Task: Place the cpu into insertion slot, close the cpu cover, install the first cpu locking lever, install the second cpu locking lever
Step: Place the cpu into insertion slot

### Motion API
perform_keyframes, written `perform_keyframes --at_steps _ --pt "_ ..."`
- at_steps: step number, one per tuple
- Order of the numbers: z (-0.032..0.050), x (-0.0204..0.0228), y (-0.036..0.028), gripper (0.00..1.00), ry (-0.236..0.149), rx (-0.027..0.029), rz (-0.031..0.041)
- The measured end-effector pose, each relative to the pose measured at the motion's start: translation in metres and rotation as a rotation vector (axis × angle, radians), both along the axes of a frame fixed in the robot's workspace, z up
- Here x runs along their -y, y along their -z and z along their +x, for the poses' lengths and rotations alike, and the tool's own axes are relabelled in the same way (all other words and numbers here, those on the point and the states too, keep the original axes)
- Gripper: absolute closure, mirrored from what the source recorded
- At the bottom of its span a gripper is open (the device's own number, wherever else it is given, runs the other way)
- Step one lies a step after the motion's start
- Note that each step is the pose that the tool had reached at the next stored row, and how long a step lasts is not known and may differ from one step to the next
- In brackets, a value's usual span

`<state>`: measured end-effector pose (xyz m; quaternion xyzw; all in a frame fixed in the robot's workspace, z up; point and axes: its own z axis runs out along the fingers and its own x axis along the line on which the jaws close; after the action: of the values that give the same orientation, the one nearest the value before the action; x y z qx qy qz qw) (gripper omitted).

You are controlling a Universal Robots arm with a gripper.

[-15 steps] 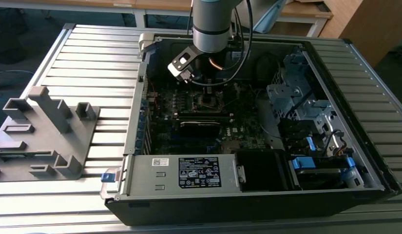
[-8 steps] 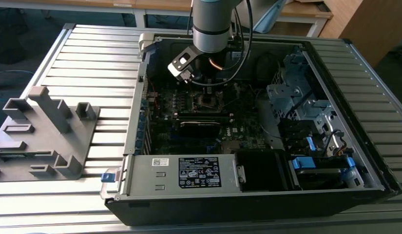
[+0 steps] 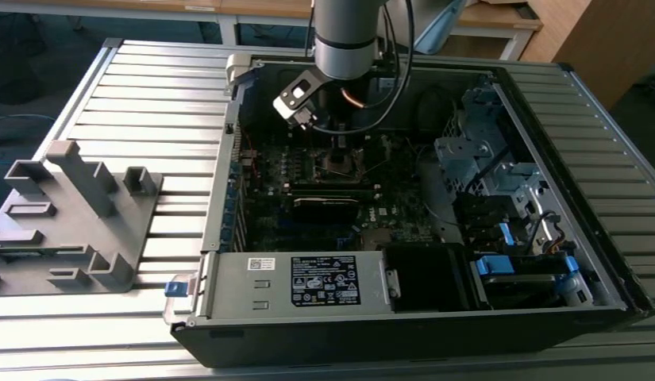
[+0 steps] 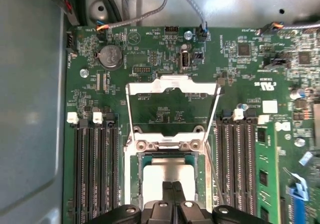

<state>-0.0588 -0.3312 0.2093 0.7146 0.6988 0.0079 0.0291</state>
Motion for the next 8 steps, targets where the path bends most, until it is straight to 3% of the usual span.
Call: perform_keyframes --at_steps 5,8 --pt "0.0000 0.0001 -0.0107 0.90 0.000 -0.0003 -0.0003" --pt "0.0000 0.0000 -0.0138 0.90 0.000 -0.0002 -0.0002"
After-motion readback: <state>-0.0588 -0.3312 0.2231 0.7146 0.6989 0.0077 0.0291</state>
